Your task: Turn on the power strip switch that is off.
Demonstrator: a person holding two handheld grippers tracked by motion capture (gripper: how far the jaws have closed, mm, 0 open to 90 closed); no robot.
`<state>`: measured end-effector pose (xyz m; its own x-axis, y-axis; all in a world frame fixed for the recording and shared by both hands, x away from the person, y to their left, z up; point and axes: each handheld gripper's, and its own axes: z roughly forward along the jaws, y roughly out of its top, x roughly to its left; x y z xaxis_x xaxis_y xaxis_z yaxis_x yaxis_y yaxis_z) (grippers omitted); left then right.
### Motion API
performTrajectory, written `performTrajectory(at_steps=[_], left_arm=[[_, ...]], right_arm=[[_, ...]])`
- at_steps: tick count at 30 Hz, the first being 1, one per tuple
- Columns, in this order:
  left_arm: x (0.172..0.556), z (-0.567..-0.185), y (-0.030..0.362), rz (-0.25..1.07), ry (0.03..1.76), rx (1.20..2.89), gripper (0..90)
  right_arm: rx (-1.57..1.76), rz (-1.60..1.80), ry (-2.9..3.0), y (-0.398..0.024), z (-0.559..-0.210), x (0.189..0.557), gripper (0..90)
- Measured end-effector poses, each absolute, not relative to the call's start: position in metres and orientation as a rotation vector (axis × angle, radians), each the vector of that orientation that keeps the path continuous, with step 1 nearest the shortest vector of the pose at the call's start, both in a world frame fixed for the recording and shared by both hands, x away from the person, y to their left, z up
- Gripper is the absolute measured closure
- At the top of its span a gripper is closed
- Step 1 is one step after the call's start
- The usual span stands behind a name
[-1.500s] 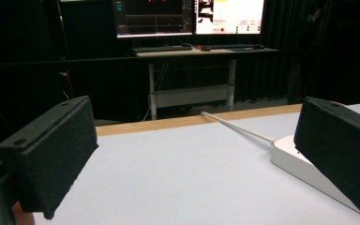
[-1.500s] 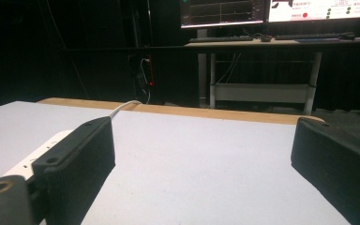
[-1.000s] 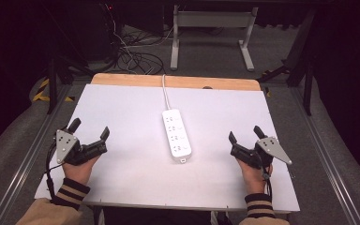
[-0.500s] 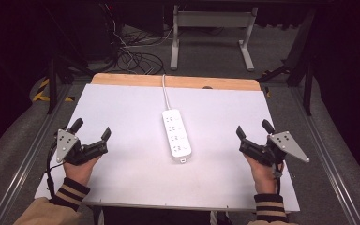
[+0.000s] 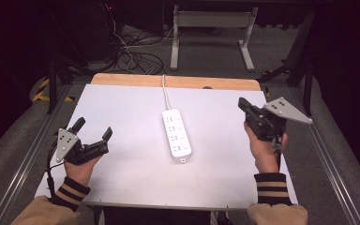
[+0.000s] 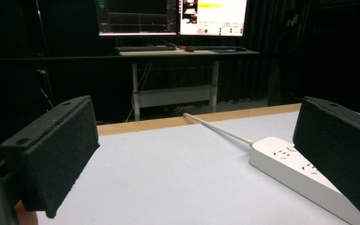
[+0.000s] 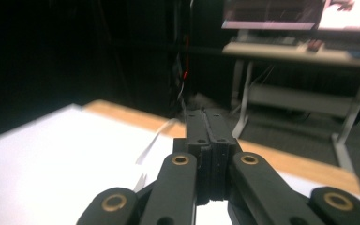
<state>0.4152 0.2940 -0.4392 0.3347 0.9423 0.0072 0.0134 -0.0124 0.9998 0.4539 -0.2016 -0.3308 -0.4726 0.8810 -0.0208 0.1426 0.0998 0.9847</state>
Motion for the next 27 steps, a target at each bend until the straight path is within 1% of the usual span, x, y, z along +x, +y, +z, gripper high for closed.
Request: performTrajectory(at_steps=[7, 11, 15, 18, 20, 22, 25, 27], left_arm=[[0.415, -0.44, 0.293, 0.954, 0.956, 1.377, 1.1], [0.415, -0.441, 0.292, 0.946, 0.958, 1.383, 1.3], [0.416, -0.443, 0.29, 0.949, 0.948, 1.402, 1.4], [0.417, -0.444, 0.289, 0.945, 0.952, 1.404, 1.5], [0.417, -0.443, 0.291, 0.952, 0.947, 1.406, 1.5], [0.417, -0.443, 0.291, 0.948, 0.955, 1.397, 1.6], [0.416, -0.443, 0.291, 0.949, 0.957, 1.396, 1.7], [0.416, -0.443, 0.29, 0.948, 0.956, 1.397, 1.8]], right_arm=[[1.015, 1.38, 1.933, -0.167, -0.35, 0.483, 90.0], [0.995, 1.383, 2.032, -0.138, -0.368, 0.504, 90.0], [1.002, 1.399, 2.113, -0.107, -0.393, 0.524, 90.0], [0.996, 1.397, 2.148, -0.091, -0.403, 0.529, 90.0], [0.974, 1.369, 2.172, -0.088, -0.398, 0.524, 90.0], [0.92, 1.364, 2.172, -0.089, -0.382, 0.51, 90.0], [0.921, 1.401, 2.148, -0.102, -0.358, 0.489, 90.0], [0.939, 1.406, 2.145, -0.112, -0.349, 0.479, 90.0]])
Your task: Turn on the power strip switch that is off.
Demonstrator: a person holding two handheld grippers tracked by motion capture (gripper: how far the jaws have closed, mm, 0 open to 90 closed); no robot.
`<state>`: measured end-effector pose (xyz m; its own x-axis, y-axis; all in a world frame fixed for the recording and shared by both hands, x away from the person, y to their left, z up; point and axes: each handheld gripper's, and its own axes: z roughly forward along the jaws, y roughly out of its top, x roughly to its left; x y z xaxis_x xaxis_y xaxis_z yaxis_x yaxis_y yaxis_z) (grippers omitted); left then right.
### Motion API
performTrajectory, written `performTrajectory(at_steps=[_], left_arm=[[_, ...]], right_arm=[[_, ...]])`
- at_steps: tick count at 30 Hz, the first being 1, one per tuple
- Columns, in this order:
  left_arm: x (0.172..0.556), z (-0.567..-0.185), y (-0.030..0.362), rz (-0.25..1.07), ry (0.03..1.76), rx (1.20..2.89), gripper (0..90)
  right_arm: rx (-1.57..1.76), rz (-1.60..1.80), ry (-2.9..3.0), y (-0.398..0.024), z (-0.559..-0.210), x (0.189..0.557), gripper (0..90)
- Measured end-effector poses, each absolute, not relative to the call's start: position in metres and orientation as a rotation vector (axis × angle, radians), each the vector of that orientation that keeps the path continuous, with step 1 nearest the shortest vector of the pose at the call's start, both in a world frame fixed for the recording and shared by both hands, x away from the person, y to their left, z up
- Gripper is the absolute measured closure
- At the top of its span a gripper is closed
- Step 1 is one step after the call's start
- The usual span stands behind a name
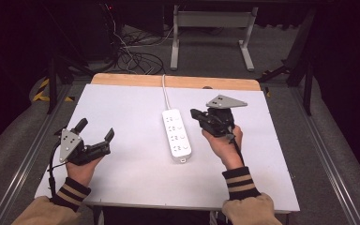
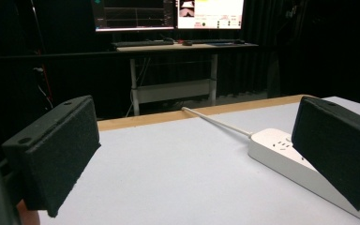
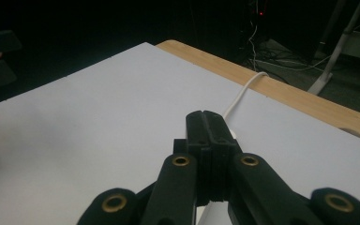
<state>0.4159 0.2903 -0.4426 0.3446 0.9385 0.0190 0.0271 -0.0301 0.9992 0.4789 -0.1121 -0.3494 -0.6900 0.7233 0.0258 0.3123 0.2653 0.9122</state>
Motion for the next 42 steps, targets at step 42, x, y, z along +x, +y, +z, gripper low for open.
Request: performTrajectory(at_steps=[42], left_arm=[[0.414, -0.447, 0.288, 0.954, 0.955, 1.449, 3.0]], right_arm=[[1.03, 1.253, 2.266, -0.056, -0.471, 0.593, 90.0]])
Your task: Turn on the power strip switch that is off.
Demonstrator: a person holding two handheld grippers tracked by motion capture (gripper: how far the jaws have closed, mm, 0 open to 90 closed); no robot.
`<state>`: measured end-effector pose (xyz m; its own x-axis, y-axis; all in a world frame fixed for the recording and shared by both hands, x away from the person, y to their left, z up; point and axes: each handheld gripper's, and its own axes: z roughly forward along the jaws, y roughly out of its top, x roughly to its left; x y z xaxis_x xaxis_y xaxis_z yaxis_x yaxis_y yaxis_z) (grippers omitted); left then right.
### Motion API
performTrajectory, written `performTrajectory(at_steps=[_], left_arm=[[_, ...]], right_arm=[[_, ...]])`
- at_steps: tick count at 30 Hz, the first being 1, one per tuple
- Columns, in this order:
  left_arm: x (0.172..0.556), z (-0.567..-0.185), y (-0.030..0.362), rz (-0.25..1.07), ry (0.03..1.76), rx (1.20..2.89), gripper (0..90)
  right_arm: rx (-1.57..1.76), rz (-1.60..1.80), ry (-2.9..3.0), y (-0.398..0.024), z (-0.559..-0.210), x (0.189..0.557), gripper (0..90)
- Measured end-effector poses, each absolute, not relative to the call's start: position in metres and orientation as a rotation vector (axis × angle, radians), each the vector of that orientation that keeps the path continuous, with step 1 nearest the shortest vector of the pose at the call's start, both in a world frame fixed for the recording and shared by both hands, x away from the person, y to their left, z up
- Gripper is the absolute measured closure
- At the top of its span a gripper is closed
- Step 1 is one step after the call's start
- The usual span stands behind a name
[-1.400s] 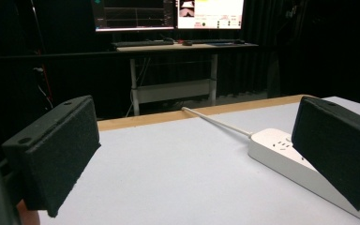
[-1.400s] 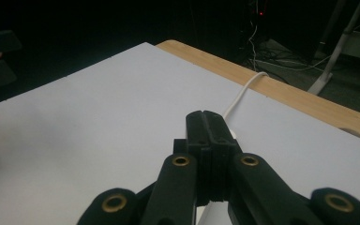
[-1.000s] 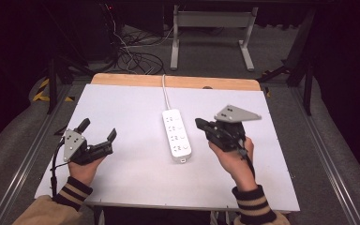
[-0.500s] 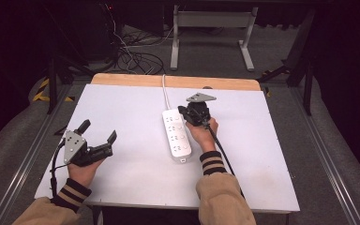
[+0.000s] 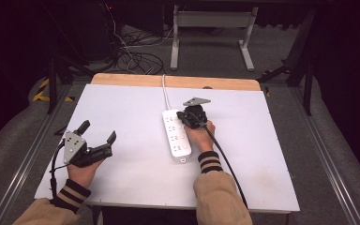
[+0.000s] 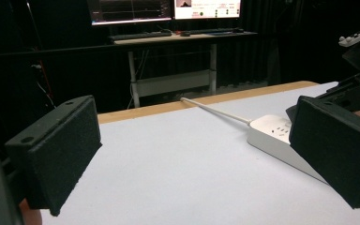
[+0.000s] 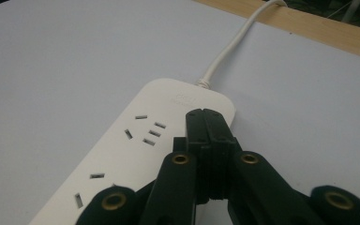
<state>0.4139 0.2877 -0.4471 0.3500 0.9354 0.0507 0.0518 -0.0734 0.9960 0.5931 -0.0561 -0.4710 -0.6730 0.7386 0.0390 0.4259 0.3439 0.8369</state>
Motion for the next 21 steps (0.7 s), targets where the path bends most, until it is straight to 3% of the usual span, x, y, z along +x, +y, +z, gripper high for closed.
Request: performTrajectory(at_steps=[21], left_arm=[[0.4128, -0.4463, 0.2891, 0.951, 0.967, 1.443, 3.3]], right_arm=[[1.015, 1.226, 2.285, -0.0494, -0.4742, 0.589, 90.0]])
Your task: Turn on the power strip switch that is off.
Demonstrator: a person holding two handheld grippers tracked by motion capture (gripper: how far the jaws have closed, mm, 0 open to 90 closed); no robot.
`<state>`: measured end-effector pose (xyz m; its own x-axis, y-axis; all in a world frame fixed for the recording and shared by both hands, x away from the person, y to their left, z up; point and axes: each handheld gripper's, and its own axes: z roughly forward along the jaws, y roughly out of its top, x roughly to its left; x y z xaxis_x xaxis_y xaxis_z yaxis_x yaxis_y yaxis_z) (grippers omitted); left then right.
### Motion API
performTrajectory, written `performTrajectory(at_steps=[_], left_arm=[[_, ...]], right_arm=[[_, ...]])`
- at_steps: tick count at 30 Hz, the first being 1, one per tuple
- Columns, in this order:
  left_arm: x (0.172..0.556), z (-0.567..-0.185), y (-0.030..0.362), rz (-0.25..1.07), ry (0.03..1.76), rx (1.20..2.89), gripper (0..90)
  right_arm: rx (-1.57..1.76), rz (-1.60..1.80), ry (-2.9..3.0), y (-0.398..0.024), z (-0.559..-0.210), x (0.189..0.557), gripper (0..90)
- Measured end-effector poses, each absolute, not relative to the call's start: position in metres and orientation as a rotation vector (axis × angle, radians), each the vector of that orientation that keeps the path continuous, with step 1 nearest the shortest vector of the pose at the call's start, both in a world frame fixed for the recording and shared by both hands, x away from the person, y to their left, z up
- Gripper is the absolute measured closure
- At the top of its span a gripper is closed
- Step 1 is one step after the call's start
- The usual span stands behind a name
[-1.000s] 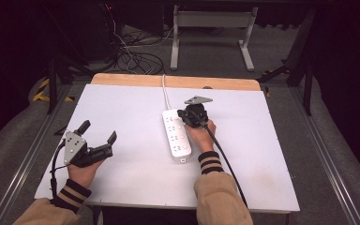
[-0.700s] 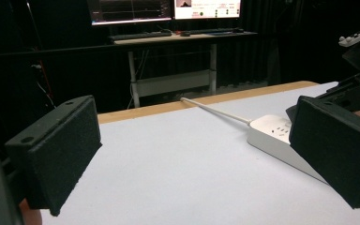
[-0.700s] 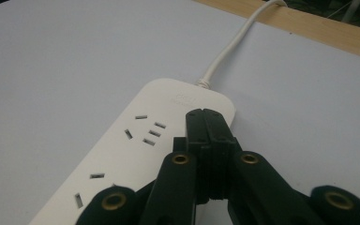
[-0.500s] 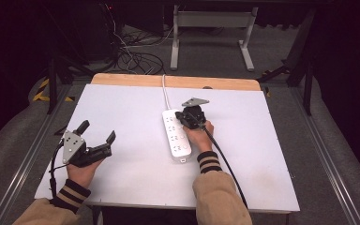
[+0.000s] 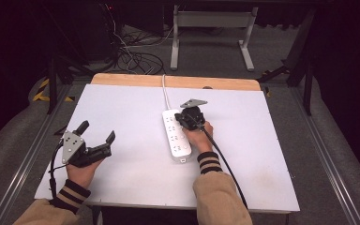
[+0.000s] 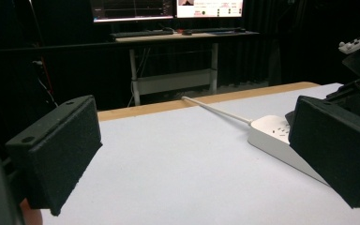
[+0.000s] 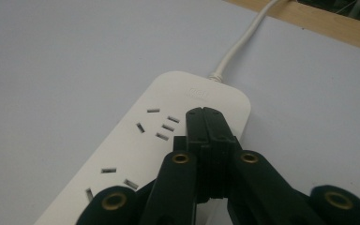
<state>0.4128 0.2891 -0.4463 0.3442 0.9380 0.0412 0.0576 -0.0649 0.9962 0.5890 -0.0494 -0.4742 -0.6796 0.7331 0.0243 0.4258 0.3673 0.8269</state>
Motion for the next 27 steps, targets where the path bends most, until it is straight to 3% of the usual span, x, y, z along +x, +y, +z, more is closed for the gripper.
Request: performTrajectory(at_steps=[27], left_arm=[[0.4121, -0.4466, 0.288, 0.946, 0.965, 1.449, 3.7]], right_arm=[[1.037, 1.217, 2.252, -0.0472, -0.4753, 0.5858, 90.0]])
